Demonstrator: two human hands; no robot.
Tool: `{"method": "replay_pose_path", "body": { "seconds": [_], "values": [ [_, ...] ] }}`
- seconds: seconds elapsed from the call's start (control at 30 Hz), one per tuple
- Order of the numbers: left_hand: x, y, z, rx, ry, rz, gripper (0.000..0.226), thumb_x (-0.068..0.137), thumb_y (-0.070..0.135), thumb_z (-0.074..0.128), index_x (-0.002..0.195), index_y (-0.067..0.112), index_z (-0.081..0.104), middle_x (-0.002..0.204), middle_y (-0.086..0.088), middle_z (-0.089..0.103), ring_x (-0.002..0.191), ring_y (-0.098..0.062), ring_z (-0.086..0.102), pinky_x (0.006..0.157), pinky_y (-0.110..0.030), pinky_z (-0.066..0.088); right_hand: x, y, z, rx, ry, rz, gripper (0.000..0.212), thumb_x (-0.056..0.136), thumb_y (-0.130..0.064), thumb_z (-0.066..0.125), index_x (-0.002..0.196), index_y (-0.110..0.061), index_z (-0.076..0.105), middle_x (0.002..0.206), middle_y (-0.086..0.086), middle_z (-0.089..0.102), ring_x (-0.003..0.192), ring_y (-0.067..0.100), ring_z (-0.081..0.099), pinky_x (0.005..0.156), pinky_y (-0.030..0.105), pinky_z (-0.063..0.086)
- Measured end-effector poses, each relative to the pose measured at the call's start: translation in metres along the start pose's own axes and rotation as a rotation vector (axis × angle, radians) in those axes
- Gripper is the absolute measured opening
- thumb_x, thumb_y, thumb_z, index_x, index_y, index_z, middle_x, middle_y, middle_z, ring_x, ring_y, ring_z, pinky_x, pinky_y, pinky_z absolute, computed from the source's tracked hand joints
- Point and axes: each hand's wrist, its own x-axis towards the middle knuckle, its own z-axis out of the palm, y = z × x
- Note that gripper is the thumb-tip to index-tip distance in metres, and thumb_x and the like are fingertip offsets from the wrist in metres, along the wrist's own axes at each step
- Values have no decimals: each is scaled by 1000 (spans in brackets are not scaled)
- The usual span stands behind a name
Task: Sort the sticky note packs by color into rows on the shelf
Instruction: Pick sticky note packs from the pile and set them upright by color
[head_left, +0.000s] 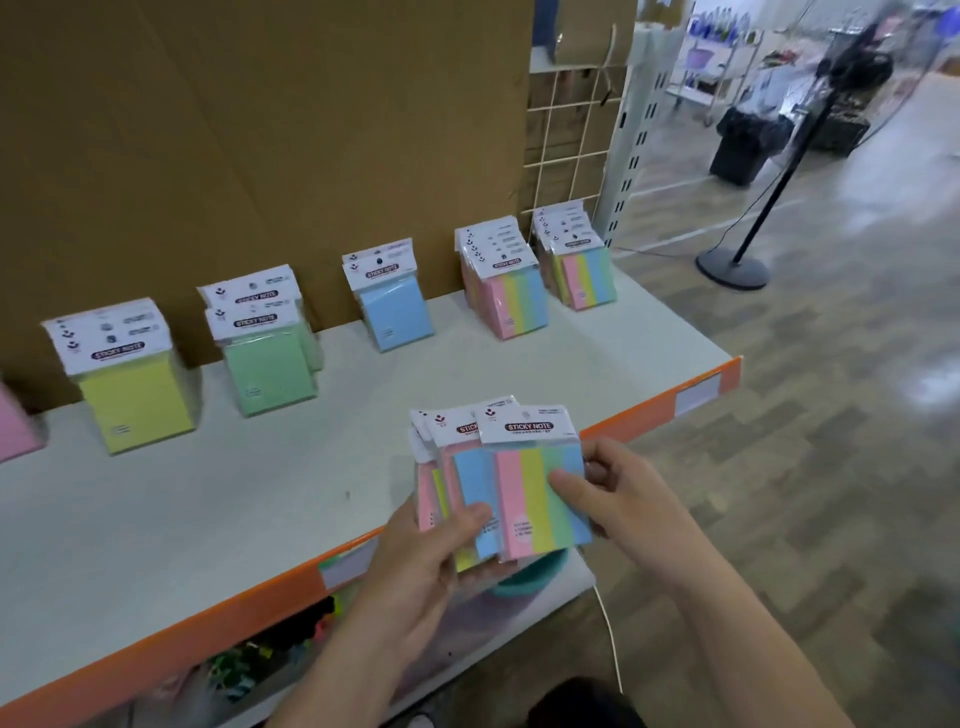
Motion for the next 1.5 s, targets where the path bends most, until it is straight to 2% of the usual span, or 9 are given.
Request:
{"method": "replay_pose_path", "body": {
  "seconds": [0.17, 0.47, 0.63, 0.77, 1.03, 1.17, 1.23, 1.33, 1.5],
  "values": [
    [38, -6, 31, -3, 117, 82, 58, 63, 30, 81, 118, 19, 66, 109, -10, 75, 95, -27, 74, 66, -35, 60, 44, -9, -33, -59, -75, -41, 13, 90, -16, 71, 99, -10, 62, 93, 25, 67, 74, 21, 60, 51, 19, 45],
    [104, -15, 100, -115, 389, 187, 53, 64, 26, 78, 115, 17, 66, 104, -9, 76, 88, -25, 75, 58, -31, 60, 175, -18, -115, -94, -90, -207, 5, 94, -19, 66, 93, -18, 62, 59, -15, 54, 52, 1, 51, 48, 12, 39],
    [122, -19, 120, -174, 501, 237, 42, 71, 19, 74, 112, 17, 66, 101, -8, 77, 81, -28, 76, 55, -31, 59, 260, -21, -141, -159, 5, -242, 12, 93, -12, 66, 102, -10, 60, 91, 9, 68, 75, 13, 65, 63, 20, 50],
    [134, -25, 135, -182, 524, 238, 45, 68, 21, 74, 112, 17, 67, 106, -9, 76, 94, -33, 73, 56, -31, 59, 301, -22, -161, -393, 121, -307, 15, 90, -12, 68, 99, -13, 56, 93, 3, 59, 71, 10, 53, 56, 5, 37],
    [153, -30, 153, -171, 462, 182, 53, 64, 23, 77, 115, 15, 65, 108, -9, 75, 95, -30, 73, 58, -34, 61, 312, -16, -156, -559, 237, -271, 40, 92, -19, 66, 126, -4, 50, 125, 14, 51, 116, 30, 52, 97, 37, 40],
    [154, -33, 152, -178, 444, 180, 54, 62, 23, 79, 114, 16, 66, 106, -8, 76, 92, -26, 74, 57, -33, 60, 272, -12, -158, -483, 288, -299, 37, 95, -24, 62, 127, -8, 51, 124, 8, 55, 111, 20, 52, 78, 16, 32],
    [152, -34, 150, -163, 434, 178, 55, 62, 25, 79, 114, 16, 66, 106, -8, 76, 93, -25, 74, 58, -33, 60, 245, -9, -154, -411, 147, -272, 13, 97, -28, 58, 105, -18, 61, 100, -2, 64, 90, 13, 58, 65, 13, 36],
    [146, -34, 147, -138, 418, 189, 53, 66, 25, 79, 117, 17, 65, 108, -8, 75, 95, -25, 74, 59, -32, 60, 200, -5, -146, -319, -255, -199, 14, 97, -35, 59, 90, -26, 67, 84, -7, 71, 64, 1, 59, 58, 15, 44],
    [129, -33, 135, -125, 443, 234, 58, 66, 32, 79, 119, 16, 64, 108, -10, 75, 94, -25, 74, 58, -30, 60, 168, -4, -132, -217, -450, -187, 9, 92, -28, 69, 100, -24, 70, 84, -15, 74, 75, -2, 67, 60, 12, 47]
  ]
}}
